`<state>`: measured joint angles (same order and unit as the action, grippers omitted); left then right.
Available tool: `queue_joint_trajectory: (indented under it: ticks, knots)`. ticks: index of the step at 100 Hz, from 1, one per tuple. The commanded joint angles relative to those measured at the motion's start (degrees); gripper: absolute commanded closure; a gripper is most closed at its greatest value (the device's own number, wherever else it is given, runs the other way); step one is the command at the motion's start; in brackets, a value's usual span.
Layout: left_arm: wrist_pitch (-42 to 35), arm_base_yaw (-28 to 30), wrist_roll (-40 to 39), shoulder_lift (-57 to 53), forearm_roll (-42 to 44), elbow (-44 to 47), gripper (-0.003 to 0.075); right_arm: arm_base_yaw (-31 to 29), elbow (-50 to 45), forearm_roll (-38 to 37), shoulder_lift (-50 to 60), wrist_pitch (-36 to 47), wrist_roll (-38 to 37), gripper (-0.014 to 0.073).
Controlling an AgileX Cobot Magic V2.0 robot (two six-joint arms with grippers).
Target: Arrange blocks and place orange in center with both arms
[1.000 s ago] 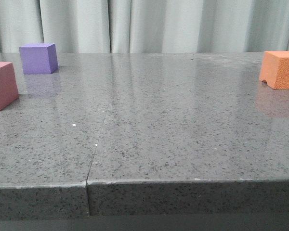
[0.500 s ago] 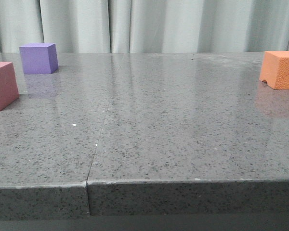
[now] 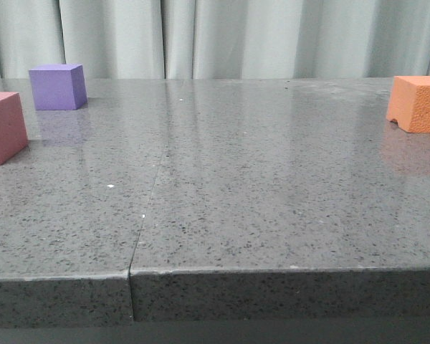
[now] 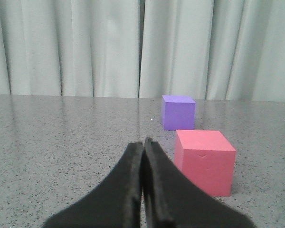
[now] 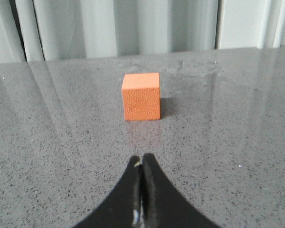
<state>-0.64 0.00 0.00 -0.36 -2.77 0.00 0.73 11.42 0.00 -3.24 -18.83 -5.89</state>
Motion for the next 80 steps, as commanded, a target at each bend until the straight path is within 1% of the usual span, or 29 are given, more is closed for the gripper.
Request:
queue_joint_trajectory:
  ticks: [1,35,42,47,52,56,57,59,66,68,72,74,80]
  knots:
    - [-4.5,-0.2,0.0,-1.5,-0.4,-0.1,0.0741,-0.2,6.0,0.0,-4.2,-1.8,0.6,0.0662]
    - [-4.5,-0.2,0.0,-1.5,-0.4,-0.1,0.0741,-0.2,22.8,0.0,-21.2,-13.9,0.6,0.0660]
    - [-4.5,-0.2,0.0,-1.5,-0.4,-0.1,0.0741,-0.2,26.5,0.0,-25.3,-16.4,0.6,0.0630]
    - [-4.5,-0.2,0.0,-1.5,-0.4,-0.1,0.0741,-0.2,29.2,0.0,-28.6,-17.8,0.6,0.0573]
    - [-4.5,-0.2,0.0,-1.5,-0.4,-0.1,0.0741,-0.2,31.1,0.0,-31.4,-18.7,0.6,0.0484]
    - [-4.5,-0.2,0.0,-1.5,-0.4,-0.1,0.0741,-0.2,32.8,0.0,-33.5,-19.2,0.6,0.0386]
    - [-4.5,-0.2,0.0,-1.5,-0.4,-0.1,0.0741,-0.2,33.3,0.0,-34.3,-19.3,0.6,0.0350]
    - [-4.5,-0.2,0.0,-1.5,-0.4,-0.1,0.0741,-0.2,34.2,0.0,-35.5,-19.6,0.6,0.0312]
    - [-4.5,-0.2,0.0,-1.5,-0.4,-0.1,0.0741,-0.2,37.0,0.0,-39.5,-20.8,0.6,0.0097]
    - [-4.5,-0.2,0.0,-1.5,-0.4,-0.1,0.0741,-0.2,37.9,0.0,-40.7,-21.3,0.6,0.0060]
    - [-4.5,-0.2,0.0,-1.5,-0.4,-0.1,0.0741,-0.2,39.5,0.0,-42.7,-22.4,0.6,-0.0052]
    - [-4.5,-0.2,0.0,-1.5,-0.4,-0.1,0.0741,-0.2,40.5,0.0,-43.9,-23.0,0.6,-0.0078]
    - [-4.5,-0.2,0.0,-1.5,-0.4,-0.1,0.0741,-0.2,43.4,0.0,-47.6,-24.7,0.6,-0.0046]
